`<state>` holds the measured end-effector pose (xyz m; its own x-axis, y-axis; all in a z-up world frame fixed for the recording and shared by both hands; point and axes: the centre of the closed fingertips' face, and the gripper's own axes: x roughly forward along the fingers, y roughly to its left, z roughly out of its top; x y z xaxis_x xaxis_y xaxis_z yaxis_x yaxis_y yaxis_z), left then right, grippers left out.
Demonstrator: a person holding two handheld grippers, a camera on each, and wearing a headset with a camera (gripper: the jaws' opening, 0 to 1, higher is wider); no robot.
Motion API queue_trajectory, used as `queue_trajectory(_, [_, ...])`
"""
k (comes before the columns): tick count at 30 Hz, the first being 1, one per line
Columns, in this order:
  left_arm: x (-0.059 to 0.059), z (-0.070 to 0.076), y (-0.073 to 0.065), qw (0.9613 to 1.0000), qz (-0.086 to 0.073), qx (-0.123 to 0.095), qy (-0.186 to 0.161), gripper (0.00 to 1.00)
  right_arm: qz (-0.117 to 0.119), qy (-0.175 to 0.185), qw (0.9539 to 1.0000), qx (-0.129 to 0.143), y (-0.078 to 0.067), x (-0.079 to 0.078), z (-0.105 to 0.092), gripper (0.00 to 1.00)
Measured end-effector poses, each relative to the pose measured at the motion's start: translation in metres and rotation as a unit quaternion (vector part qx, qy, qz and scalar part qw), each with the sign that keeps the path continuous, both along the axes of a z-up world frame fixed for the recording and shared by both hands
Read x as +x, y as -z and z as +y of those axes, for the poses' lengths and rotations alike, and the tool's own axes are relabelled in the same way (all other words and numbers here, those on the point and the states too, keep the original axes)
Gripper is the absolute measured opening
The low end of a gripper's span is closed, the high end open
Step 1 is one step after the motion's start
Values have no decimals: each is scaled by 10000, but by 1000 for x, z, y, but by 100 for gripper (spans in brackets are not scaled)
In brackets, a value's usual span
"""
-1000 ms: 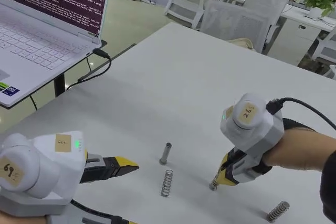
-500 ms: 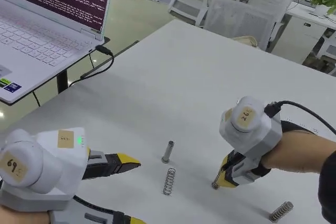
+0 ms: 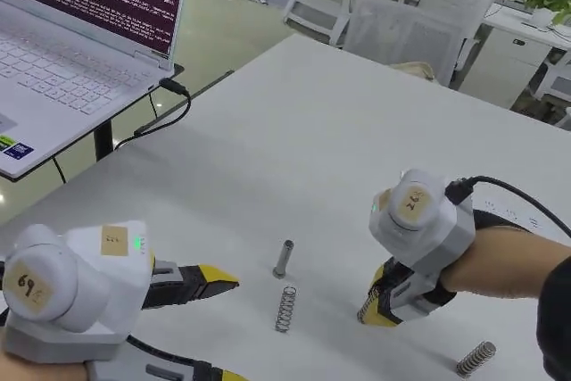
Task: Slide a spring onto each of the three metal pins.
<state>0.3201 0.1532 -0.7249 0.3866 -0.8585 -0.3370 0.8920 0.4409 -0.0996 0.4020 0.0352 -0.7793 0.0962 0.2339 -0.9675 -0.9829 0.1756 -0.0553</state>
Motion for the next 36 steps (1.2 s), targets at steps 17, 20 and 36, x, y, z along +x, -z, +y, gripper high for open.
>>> queue_trajectory(17, [9, -11, 0, 10000, -56, 33, 27, 60, -283, 114, 9987, 401, -30, -4, 11, 25])
queue_trajectory(20, [11, -11, 0, 10000, -55, 73, 23, 60, -316, 143, 9979, 546, -39, -5, 16, 26])
queue_trajectory(36, [22, -21, 6, 9998, 18, 216, -46, 58, -738, -29, 9944, 759, -77, -13, 22, 28])
